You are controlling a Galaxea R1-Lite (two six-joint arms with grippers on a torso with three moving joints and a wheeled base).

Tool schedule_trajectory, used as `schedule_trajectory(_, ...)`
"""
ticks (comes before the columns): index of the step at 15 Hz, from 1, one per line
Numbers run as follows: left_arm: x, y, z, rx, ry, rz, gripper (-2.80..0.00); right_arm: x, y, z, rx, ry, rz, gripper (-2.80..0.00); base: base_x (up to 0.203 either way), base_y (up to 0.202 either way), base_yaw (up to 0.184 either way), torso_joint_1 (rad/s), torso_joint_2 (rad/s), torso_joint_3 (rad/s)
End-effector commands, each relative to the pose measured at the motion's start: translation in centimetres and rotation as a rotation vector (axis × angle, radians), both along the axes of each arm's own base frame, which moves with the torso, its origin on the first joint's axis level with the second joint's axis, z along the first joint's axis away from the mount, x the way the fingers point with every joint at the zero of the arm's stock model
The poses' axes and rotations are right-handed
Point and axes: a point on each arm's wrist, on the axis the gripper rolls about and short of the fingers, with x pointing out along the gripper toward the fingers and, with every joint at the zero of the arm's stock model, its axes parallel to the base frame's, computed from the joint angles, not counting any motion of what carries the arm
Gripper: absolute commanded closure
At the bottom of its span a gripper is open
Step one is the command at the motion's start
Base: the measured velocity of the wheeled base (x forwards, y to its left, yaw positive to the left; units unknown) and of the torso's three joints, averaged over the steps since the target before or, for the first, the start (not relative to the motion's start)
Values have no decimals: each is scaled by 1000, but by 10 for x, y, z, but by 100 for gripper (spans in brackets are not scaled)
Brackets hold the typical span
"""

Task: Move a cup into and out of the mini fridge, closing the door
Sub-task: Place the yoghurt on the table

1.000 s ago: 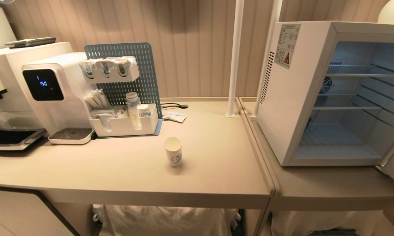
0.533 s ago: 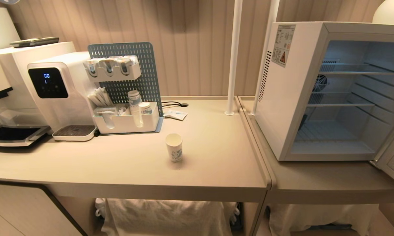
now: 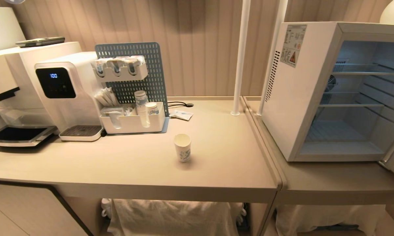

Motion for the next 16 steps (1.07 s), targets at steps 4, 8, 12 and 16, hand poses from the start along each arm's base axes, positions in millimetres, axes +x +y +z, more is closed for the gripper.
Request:
schedule_trajectory(4, 0, 0, 0, -3, -4, 4, 0, 0, 0, 0, 1, 1, 1, 0, 0, 193, -1, 1, 2, 4)
schedule_trajectory(8, 0, 0, 0, -11, -2, 6, 0, 0, 0, 0, 1, 1, 1, 0, 0, 195, 0, 1, 2, 1)
schedule_trajectory(12, 0, 0, 0, -18, -2, 6, 0, 0, 0, 0, -1, 1, 1, 0, 0, 190, -1, 4, 3, 2)
schedule_trajectory(16, 0, 0, 0, -22, -4, 6, 0, 0, 0, 0, -1, 1, 1, 0, 0, 195, 1, 2, 0, 3)
